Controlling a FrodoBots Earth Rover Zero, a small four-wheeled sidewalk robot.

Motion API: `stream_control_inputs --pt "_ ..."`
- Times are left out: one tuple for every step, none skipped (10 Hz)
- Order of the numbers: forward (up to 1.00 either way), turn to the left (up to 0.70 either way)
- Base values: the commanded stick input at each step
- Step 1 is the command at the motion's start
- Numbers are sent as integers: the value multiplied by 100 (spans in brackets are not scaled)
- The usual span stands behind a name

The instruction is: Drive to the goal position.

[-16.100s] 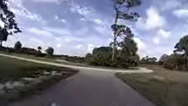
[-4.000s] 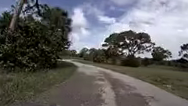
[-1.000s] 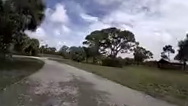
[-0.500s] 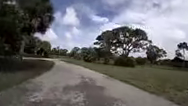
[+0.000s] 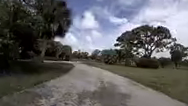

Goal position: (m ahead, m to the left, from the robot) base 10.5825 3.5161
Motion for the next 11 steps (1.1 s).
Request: stream_control_inputs --pt "69 3" --pt "69 3" --pt "69 3" --pt "69 3" --pt "69 3" --pt "69 3" --pt "69 3" --pt "69 3" --pt "69 3" --pt "69 3" --pt "69 3"
